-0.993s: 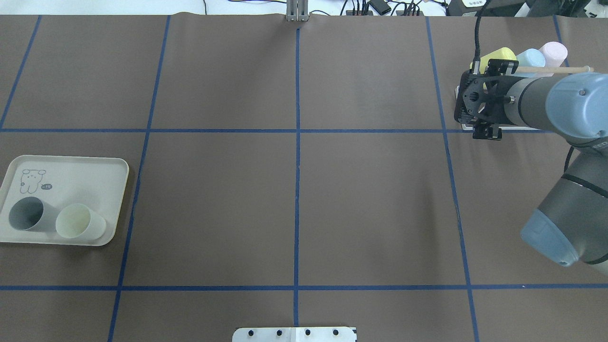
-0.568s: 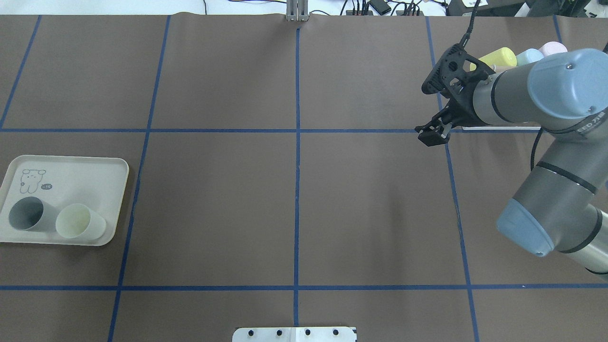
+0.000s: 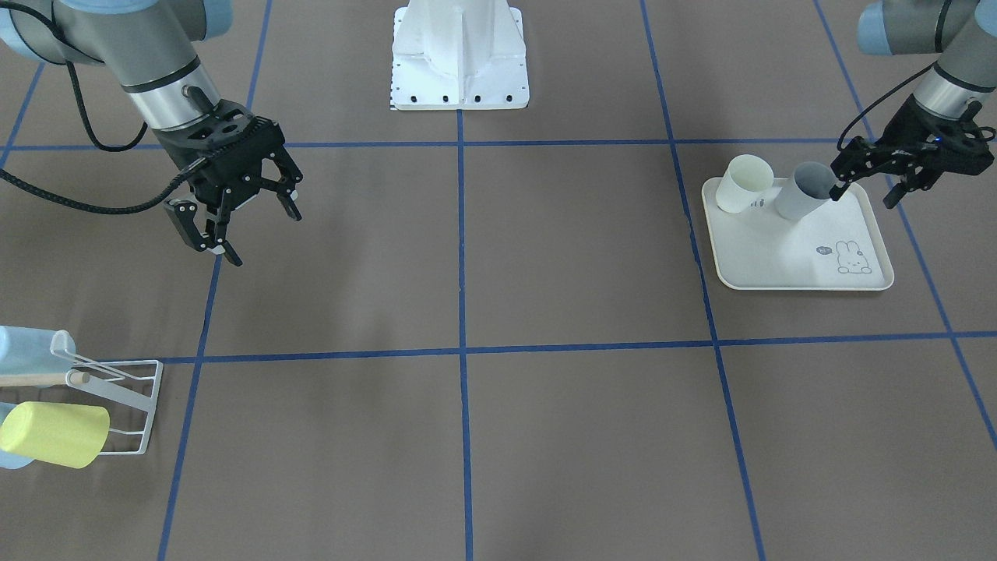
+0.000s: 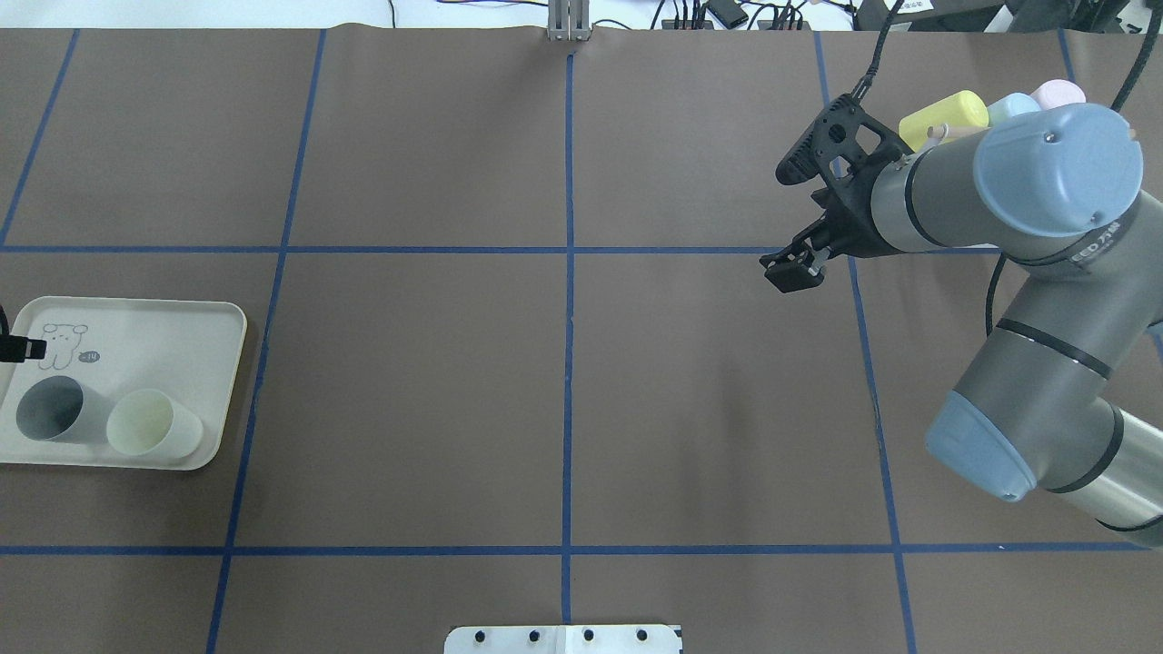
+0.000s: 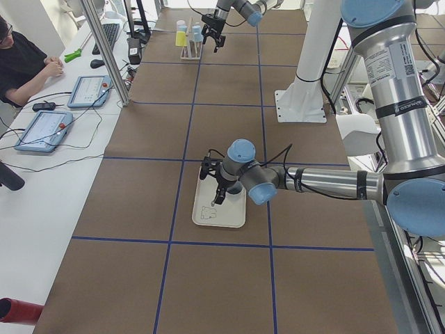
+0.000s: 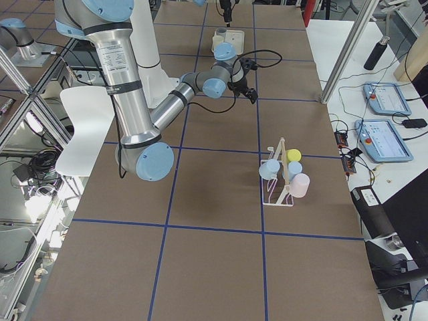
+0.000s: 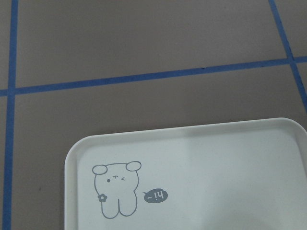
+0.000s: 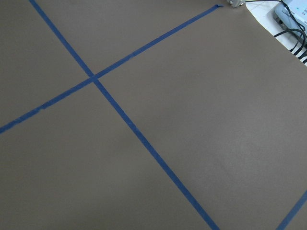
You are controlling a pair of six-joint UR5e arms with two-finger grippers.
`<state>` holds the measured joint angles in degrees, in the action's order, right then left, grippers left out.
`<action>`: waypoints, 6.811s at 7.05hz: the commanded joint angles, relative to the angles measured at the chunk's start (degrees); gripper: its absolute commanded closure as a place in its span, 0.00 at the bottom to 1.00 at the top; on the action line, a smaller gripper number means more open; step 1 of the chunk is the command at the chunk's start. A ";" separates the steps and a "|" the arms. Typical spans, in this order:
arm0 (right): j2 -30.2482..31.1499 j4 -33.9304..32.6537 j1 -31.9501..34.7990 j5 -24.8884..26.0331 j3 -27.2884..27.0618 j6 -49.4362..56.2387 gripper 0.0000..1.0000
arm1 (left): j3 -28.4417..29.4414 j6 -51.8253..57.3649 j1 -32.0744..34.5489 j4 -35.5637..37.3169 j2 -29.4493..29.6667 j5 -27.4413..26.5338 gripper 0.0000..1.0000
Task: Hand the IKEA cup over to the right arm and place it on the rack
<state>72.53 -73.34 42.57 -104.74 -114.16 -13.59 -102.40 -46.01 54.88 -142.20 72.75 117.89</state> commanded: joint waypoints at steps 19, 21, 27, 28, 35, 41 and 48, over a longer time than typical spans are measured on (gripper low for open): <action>-2.92 30.88 -4.95 0.07 14.72 -0.39 0.01 | -2.70 8.22 17.05 7.83 4.37 21.70 1.00; -3.01 50.21 -7.84 0.42 21.32 -6.68 0.01 | -7.18 -6.08 19.39 14.32 11.86 27.55 1.00; -9.78 58.13 -15.85 9.03 23.45 -7.60 0.02 | -8.43 -44.77 0.98 6.67 34.02 26.80 1.00; -9.78 61.87 -16.29 9.03 24.07 -7.42 0.05 | -7.82 -45.56 -3.07 6.67 36.22 24.16 1.00; -10.04 70.88 -17.96 9.21 26.89 -4.61 0.01 | -3.34 -51.55 -13.56 6.67 44.76 12.89 1.00; -10.13 70.88 -17.96 9.21 26.71 -4.43 0.02 | 0.18 -51.11 -15.77 6.58 45.99 11.92 1.00; -9.78 70.88 -18.40 11.23 26.53 -4.43 0.60 | -0.43 -50.84 -15.51 6.76 45.99 11.83 0.01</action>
<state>62.67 -2.46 24.21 -93.50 -87.70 -18.02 -102.57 -96.81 39.11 -135.58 118.69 129.81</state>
